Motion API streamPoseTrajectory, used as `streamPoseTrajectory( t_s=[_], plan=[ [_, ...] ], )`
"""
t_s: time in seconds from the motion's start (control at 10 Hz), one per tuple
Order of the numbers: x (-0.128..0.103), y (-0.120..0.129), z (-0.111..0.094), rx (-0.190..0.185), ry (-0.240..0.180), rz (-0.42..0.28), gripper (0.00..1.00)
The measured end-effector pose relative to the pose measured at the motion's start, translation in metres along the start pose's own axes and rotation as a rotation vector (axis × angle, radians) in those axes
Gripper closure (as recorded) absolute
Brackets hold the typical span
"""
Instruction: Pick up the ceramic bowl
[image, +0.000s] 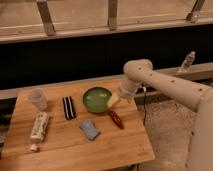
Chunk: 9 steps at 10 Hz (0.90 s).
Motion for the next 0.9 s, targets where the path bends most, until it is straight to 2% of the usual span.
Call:
streamPoseTrajectory(
  t_s=[0.1,0.4,0.6,0.9],
  plan=[
    [-0.006,0.007,0.002,-0.005,-0.003,-0.014,0.26],
    [-0.004,0.005,0.002,-0.002,0.003,-0.013,0.26],
    [0.004,0.0,0.005,0.002,0.027,-0.007,0.26],
    [0.0,-0.006,0.039,0.013,0.076,-0.006,0.26]
  ],
)
